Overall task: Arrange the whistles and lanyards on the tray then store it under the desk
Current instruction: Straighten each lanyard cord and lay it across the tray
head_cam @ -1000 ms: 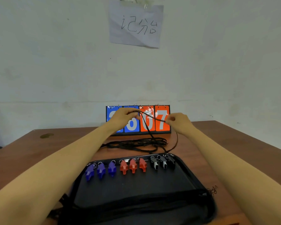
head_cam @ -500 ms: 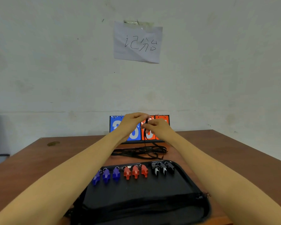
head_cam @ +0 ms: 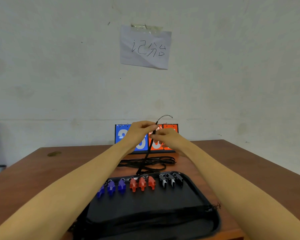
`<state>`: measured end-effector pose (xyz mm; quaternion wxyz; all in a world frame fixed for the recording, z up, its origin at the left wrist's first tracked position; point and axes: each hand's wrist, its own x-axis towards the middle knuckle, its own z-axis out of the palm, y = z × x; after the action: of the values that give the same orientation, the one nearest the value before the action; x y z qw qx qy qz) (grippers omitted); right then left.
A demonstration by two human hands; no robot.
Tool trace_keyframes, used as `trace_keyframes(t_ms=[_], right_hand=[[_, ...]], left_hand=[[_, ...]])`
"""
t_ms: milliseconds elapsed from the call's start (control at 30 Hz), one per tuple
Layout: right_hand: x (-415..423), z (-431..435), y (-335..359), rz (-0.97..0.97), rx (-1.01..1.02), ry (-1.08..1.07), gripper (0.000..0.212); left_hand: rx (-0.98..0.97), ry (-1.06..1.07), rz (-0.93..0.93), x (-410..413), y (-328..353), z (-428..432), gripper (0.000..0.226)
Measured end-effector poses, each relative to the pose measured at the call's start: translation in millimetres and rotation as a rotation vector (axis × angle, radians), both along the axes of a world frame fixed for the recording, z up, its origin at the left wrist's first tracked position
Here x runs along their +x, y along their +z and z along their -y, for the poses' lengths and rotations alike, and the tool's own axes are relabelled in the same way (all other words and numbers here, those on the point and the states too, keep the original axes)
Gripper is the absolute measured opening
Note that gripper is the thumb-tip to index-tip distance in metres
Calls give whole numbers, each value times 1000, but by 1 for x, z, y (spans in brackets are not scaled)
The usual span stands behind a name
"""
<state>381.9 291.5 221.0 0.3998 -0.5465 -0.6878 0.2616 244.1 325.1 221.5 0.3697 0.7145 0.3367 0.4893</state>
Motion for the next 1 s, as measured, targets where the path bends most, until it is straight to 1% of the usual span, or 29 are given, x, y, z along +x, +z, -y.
trace_keyframes(t_ms=[33,67,100,133,200,267,333,400,500,567,633,767,833,900,1000], right_hand=[[1,0,0,-24,17,-29,24],[1,0,1,-99,46,-70,38],[2,-1,2,-191,88,-111,44],[2,-1,5,-260,138,-138,44],[3,0,12,-325,189,-157,35],[3,4,17,-306,208,-152,22],[3,6,19,-290,219,-169,17],[4,9,23,-387,218,-201,15],[16,15,30,-539,270,-284,10],[29,23,34,-580,295,-341,12],[46,32,36,-610,301,-385,14],[74,51,33,-618,283,-456,18],[80,59,22,-588,237,-471,15],[82,68,4,-547,159,-498,9],[81,81,-30,-443,39,-558,12]], left_hand=[[12,32,18,0,0,-2,21],[20,61,28,-1,-1,-4,20],[25,86,20,-2,-1,-5,21],[29,103,-1,-3,-1,-6,23],[37,121,-65,-3,-1,-7,28],[64,140,-124,-4,1,-4,31],[107,164,-178,-6,4,1,30],[133,198,-223,-9,10,8,26],[129,268,-296,-26,19,10,18],[144,356,-359,-42,22,6,19],[159,428,-405,-62,25,7,25],[225,526,-481,-97,27,17,25],[247,571,-534,-111,23,27,25],[218,573,-605,-124,13,40,25],[165,528,-705,-145,-15,57,24]])
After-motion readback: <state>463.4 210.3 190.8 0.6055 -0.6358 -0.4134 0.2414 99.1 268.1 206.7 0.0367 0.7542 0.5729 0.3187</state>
